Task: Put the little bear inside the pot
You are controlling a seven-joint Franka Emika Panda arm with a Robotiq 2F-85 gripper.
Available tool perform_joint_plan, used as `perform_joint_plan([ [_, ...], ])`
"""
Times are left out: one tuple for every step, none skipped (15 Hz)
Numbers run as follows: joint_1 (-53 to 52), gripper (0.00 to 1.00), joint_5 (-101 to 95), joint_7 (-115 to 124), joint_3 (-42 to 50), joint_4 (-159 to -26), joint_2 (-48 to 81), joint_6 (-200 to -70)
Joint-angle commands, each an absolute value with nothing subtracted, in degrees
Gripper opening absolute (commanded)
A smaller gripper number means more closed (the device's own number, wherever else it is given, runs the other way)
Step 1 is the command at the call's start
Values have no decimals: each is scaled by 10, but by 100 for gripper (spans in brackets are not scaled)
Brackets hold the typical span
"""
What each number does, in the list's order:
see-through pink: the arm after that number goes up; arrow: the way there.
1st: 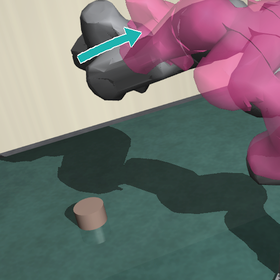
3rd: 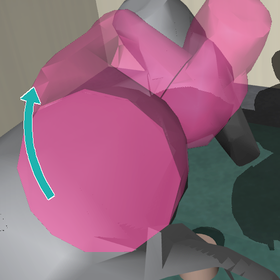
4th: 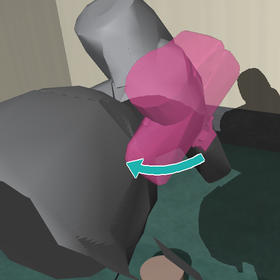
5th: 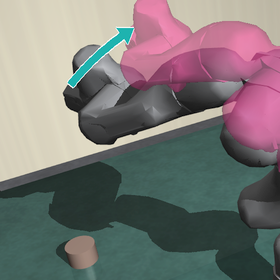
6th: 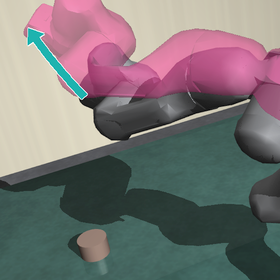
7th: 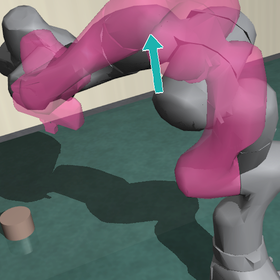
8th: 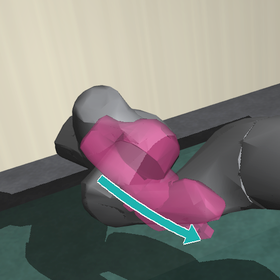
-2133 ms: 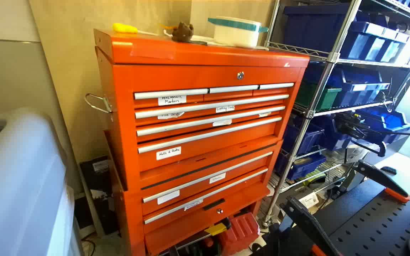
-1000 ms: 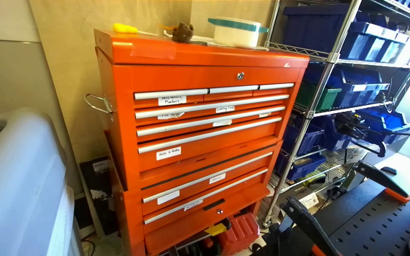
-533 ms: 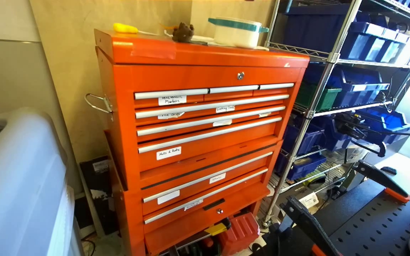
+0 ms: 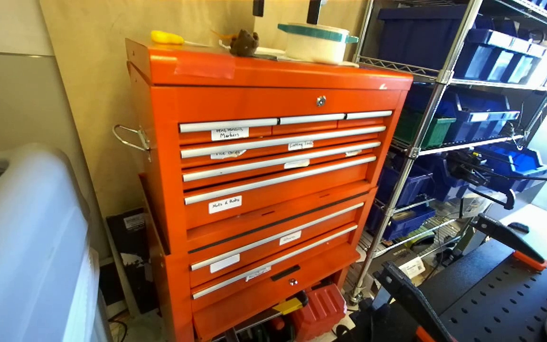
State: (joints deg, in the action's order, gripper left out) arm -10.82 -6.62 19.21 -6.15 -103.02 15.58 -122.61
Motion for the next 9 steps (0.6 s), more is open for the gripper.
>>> perform_joint_plan([
  [-126,100,-69,235,-57,-968,210,-1234],
  [-130,100,-65,240,-57,-960,218,-1237],
  [-133,100,-61,242,-58,-953,226,-1241],
  [-137,100,-61,244,-57,-946,234,-1243],
  [-140,100,-63,248,-56,-939,241,-1243],
  [-144,100,-63,249,-55,-934,248,-1241],
  [-146,100,-63,249,-54,-929,254,-1242],
  [-148,92,-63,251,-54,-924,261,-1239],
  [-151,72,-64,252,-53,-919,267,-1237],
])
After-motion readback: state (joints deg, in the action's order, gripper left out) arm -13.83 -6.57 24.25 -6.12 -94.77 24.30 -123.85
